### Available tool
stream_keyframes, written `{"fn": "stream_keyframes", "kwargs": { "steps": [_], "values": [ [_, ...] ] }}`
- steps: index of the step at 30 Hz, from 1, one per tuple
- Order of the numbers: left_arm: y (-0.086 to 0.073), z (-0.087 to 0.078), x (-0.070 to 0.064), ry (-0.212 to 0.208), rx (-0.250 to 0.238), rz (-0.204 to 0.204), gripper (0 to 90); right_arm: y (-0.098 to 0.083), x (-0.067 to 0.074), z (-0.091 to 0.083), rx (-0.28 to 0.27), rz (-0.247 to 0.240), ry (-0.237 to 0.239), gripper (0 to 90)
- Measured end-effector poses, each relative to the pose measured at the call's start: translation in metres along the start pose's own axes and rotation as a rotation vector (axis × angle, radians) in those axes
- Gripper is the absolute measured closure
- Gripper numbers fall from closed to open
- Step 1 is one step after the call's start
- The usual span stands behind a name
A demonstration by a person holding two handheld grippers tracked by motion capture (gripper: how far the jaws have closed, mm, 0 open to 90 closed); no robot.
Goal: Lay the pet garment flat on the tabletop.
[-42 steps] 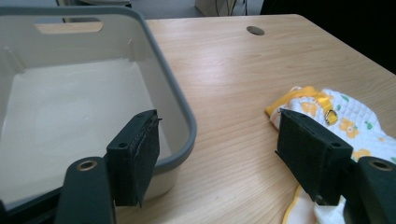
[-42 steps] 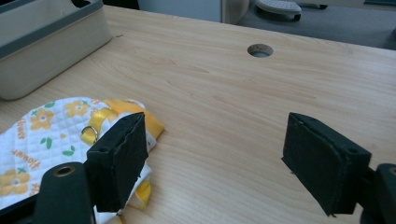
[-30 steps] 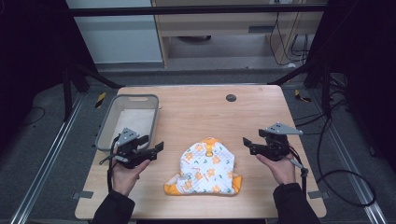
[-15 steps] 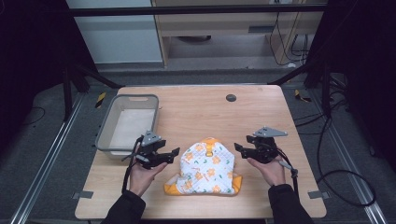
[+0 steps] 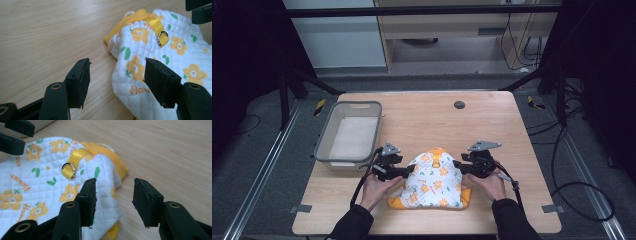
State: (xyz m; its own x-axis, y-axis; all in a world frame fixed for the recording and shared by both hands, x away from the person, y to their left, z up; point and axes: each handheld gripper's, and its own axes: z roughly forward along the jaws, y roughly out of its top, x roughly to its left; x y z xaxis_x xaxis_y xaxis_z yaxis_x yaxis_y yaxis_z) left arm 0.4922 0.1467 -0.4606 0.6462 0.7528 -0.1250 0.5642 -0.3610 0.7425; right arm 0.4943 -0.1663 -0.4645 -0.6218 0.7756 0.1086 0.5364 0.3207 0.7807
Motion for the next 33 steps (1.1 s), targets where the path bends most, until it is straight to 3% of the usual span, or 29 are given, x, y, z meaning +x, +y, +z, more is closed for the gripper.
{"fn": "stream_keyframes", "kwargs": {
  "steps": [5,9,14,17,21,25,33],
  "values": [
    [-0.004,0.007,-0.001,-0.013,0.025,-0.002,42.0,-0.002,0.005,0.008,0.035,-0.013,0.029,60.8],
    [-0.009,0.013,0.001,-0.068,0.061,-0.043,57.3,-0.006,0.007,0.012,0.065,-0.01,0.056,70.2],
    [-0.01,0.013,0.001,-0.105,0.092,-0.056,76.9,-0.006,0.007,0.01,0.079,-0.01,0.069,81.5],
    [-0.01,0.011,0.0,-0.118,0.095,-0.047,81.1,-0.006,0.007,0.009,0.086,-0.01,0.08,85.3],
    [-0.009,0.005,-0.005,-0.126,0.083,-0.014,83.3,-0.005,0.008,0.003,0.08,-0.004,0.108,87.6],
    [-0.005,-0.005,-0.009,-0.141,0.049,-0.005,83.5,-0.002,0.009,-0.007,0.059,0.003,0.124,88.0],
    [0.011,-0.045,-0.021,-0.147,-0.084,0.024,83.5,0.012,0.017,-0.033,-0.054,-0.01,0.144,88.0]
  ]
}}
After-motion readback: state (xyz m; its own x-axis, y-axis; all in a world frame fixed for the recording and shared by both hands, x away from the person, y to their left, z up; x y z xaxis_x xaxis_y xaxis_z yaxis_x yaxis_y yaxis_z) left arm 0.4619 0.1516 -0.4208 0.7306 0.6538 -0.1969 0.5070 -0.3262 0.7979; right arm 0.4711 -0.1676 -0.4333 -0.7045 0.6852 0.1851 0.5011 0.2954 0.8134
